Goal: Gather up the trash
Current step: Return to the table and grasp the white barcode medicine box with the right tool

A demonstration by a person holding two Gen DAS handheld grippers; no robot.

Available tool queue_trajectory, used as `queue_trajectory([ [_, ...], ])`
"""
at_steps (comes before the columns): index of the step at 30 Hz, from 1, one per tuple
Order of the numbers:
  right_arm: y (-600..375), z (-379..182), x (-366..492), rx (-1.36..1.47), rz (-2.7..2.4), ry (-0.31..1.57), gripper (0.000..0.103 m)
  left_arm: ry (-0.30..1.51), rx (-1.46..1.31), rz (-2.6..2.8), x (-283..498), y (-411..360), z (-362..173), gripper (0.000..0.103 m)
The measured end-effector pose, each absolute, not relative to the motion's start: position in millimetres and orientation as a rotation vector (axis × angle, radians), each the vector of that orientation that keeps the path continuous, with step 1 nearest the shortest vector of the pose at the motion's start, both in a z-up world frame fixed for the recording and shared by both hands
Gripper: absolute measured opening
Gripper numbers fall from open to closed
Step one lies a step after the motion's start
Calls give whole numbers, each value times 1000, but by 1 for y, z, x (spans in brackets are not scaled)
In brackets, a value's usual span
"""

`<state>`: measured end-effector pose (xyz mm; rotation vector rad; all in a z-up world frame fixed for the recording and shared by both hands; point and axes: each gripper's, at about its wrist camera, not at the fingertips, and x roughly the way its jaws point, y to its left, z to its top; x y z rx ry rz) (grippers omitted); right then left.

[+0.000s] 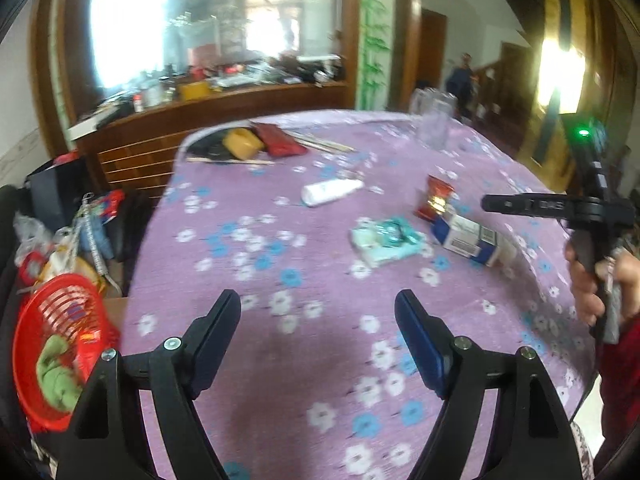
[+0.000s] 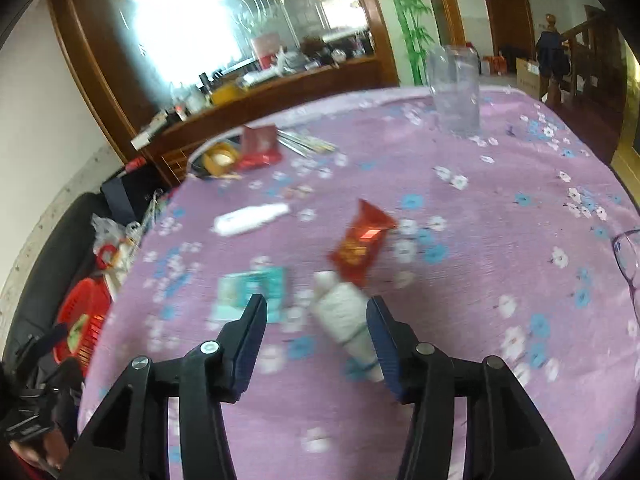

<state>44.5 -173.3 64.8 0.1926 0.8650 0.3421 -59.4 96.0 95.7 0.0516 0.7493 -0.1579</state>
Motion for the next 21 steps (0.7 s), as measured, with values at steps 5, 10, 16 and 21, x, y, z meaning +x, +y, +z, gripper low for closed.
queue_trajectory([
  [5, -188, 37, 66, 180, 390, 927, 57, 792, 85, -198, -42, 74, 95, 78],
  [10, -162, 27, 57, 32, 439, 920, 57, 831, 111, -222, -20, 60, 92, 78],
  [16, -143, 15, 45, -148, 395, 902, 41, 855, 192, -226, 7, 38, 83, 78],
  [21, -163, 20, 45, -12, 450, 871, 39, 878, 194, -246, 37, 25, 68, 79],
])
